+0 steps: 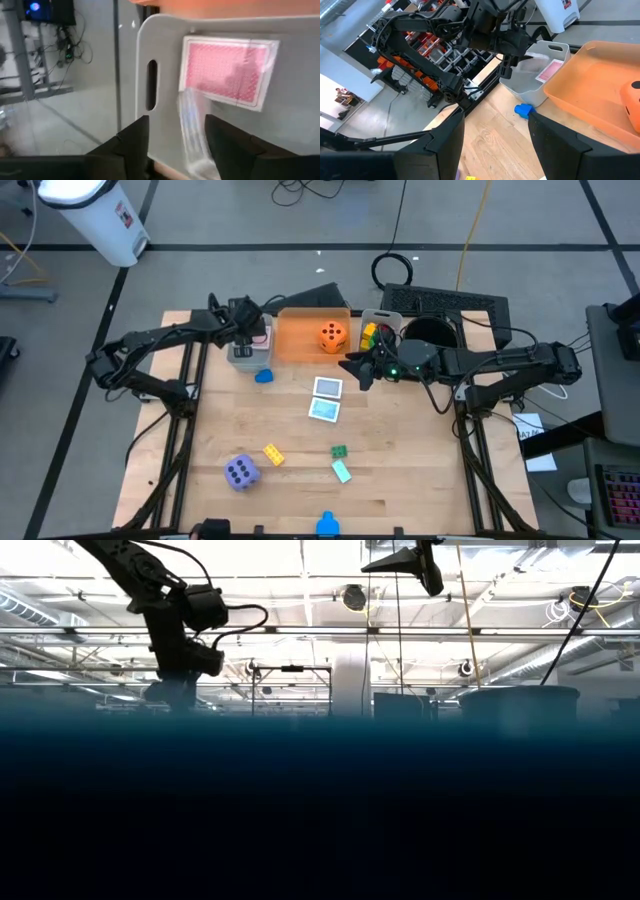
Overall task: Pick & Place Toys
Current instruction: Put the brown deck of cards into the left gray bin, then put the blue game piece into the right gray bin
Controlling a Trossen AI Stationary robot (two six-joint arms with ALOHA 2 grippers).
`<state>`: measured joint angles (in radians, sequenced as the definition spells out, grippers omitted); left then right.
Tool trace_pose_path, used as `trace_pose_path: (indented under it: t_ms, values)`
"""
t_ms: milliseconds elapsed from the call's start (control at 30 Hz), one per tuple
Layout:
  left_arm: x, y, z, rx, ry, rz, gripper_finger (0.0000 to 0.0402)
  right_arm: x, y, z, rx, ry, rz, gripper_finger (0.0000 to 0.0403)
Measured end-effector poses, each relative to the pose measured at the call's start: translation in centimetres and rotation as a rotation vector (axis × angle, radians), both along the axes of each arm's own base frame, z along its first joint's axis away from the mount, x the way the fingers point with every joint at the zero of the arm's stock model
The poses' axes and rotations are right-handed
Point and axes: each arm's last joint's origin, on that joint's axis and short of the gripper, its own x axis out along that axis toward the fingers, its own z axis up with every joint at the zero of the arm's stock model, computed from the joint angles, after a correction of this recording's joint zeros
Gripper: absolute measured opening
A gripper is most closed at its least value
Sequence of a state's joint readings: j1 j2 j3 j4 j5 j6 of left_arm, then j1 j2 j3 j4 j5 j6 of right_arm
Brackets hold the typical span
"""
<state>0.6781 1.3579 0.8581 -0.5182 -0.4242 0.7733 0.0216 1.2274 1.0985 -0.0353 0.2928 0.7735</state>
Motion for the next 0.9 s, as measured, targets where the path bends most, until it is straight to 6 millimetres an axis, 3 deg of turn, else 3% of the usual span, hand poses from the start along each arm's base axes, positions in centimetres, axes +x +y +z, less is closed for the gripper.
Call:
trace_pose_path:
  t_ms: [233,367,500,633,767,900]
  values:
    - [1.0,-0.9,1.5,0.156,0.054,0.062,0.0228,0.0,0.0,0.0,-0.003,0.001,-0.002,0.021]
    - [1.8,-1.5,4.7,0.117,-0.164,0.108,0.0226,0.0,0.0,0.0,-0.004,0.001,-0.002,0.021]
    - [2.1,-2.1,9.5,-0.158,-0.592,0.13,0.0218,0.0,0.0,0.0,-0.001,0.0,-0.002,0.021]
    - [1.9,-3.0,13.8,-0.512,-0.916,0.027,0.021,0.0,0.0,0.0,-0.003,0.0,-0.001,0.021]
    - [1.4,-4.4,15.9,-0.793,-1.037,-0.063,0.0201,0.0,0.0,0.0,0.0,0.0,0.001,0.021]
    - [1.7,-6.5,15.9,-0.977,-1.02,-0.1,0.019,0.0,0.1,0.0,0.001,0.0,0.008,0.021]
